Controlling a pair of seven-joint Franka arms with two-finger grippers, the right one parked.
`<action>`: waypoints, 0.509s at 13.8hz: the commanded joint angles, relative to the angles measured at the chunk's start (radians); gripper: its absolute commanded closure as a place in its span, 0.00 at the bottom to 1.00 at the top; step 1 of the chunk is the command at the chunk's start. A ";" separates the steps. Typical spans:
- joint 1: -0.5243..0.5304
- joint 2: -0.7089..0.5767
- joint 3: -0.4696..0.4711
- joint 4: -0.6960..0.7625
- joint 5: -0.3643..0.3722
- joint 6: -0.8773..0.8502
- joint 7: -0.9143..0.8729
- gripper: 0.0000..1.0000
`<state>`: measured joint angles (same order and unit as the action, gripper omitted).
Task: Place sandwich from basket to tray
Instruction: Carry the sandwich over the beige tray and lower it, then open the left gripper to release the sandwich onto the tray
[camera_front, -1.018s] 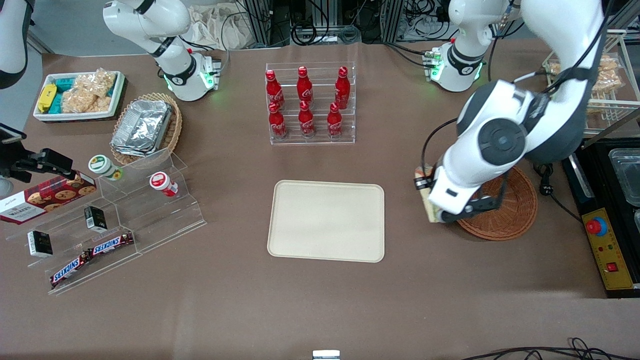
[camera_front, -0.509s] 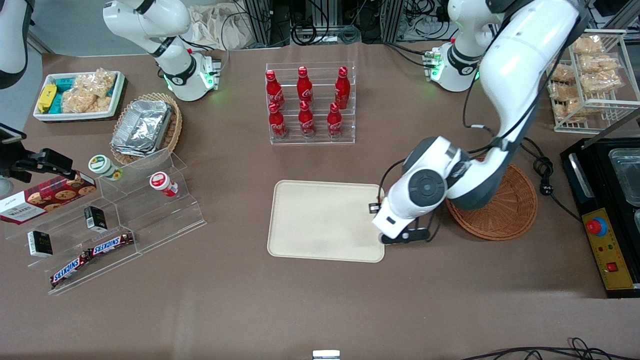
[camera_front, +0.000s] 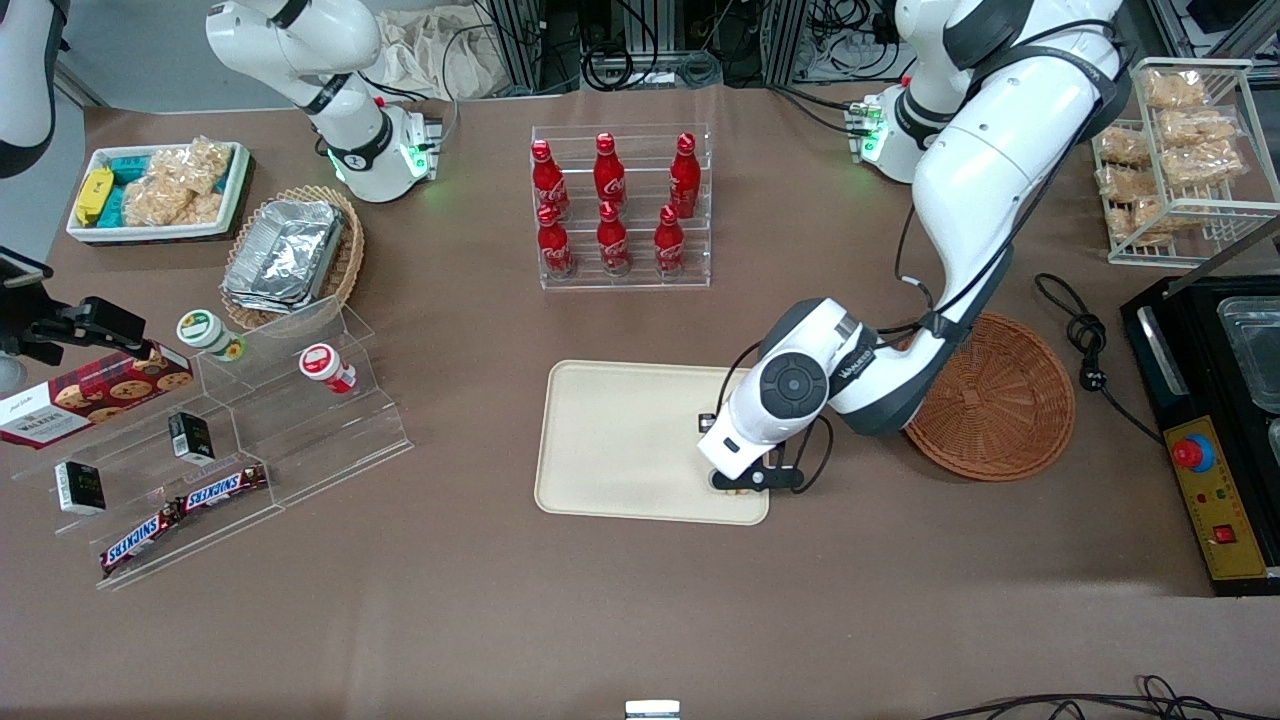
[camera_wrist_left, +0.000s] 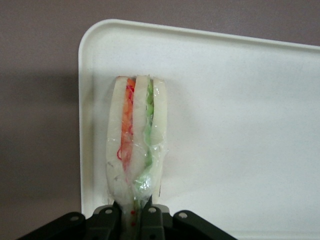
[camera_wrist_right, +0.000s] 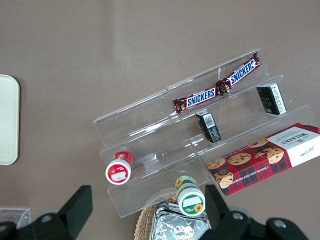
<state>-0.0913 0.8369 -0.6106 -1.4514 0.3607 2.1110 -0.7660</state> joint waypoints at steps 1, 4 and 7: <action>-0.007 0.004 0.014 0.037 0.017 -0.003 0.013 0.00; 0.001 -0.022 0.014 0.032 0.011 -0.014 -0.003 0.00; 0.059 -0.097 0.009 0.025 0.003 -0.099 0.007 0.00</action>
<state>-0.0642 0.8115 -0.5988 -1.4189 0.3618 2.0877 -0.7654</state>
